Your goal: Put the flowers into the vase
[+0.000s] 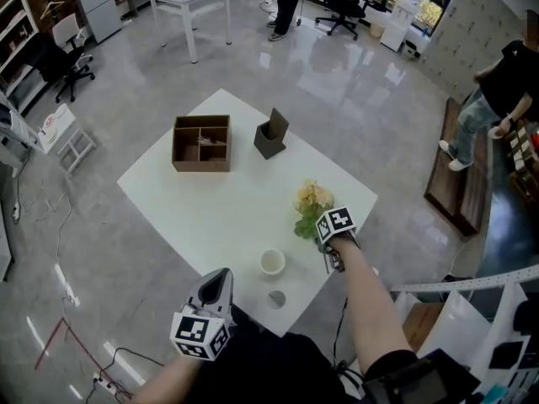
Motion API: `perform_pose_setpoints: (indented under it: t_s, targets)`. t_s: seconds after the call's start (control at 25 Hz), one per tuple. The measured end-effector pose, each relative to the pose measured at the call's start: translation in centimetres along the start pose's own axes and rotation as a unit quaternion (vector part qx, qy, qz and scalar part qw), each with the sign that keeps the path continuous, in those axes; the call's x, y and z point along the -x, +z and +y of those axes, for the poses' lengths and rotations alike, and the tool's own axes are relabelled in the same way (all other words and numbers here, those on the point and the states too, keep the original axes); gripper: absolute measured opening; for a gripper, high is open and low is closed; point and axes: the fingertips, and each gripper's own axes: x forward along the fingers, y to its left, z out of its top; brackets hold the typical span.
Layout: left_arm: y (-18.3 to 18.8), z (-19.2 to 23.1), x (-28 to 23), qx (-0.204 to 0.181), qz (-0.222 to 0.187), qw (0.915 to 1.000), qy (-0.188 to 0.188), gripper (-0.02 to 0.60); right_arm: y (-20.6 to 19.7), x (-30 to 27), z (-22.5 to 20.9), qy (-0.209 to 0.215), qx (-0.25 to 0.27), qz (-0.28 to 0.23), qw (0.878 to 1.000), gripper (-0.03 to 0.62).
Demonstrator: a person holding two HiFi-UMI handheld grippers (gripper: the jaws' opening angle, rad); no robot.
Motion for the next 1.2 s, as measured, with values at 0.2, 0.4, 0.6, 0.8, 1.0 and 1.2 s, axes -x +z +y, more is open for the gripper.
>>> perform_pose_setpoints:
  t_s: [0.2,0.4,0.6,0.8,1.0,1.2]
  targets:
    - [-0.1,-0.1,-0.3,-0.003,0.003,1.0000,-0.005,0.003,-0.3,-0.2,0.0,0.006,-0.009,0.013,1.000,0.041]
    - [-0.2,-0.4,-0.4,-0.008,0.003,0.9999,-0.009,0.003,-0.1,0.0,0.0,0.007,-0.023,-0.004,1.000,0.035]
    - [0.4,-1.1,-0.3,-0.012,-0.004,0.9998,-0.014,0.003,1.9,2.6,0.4,0.016,-0.022,-0.084,0.996,0.033]
    - [0.8,-1.6,0.0,-0.015,-0.013,0.9996,-0.018,0.003,4.9,9.3,2.4,0.043,-0.010,-0.264,0.963,0.032]
    - [1.4,-2.1,0.2,-0.019,-0.025,0.9993,-0.019,0.003,5.5,20.1,5.6,0.013,0.071,-0.470,0.880,0.032]
    - [1.8,-2.5,0.2,-0.022,-0.033,0.9990,-0.019,0.003,2.1,27.0,8.9,-0.025,0.135,-0.579,0.804,0.032]
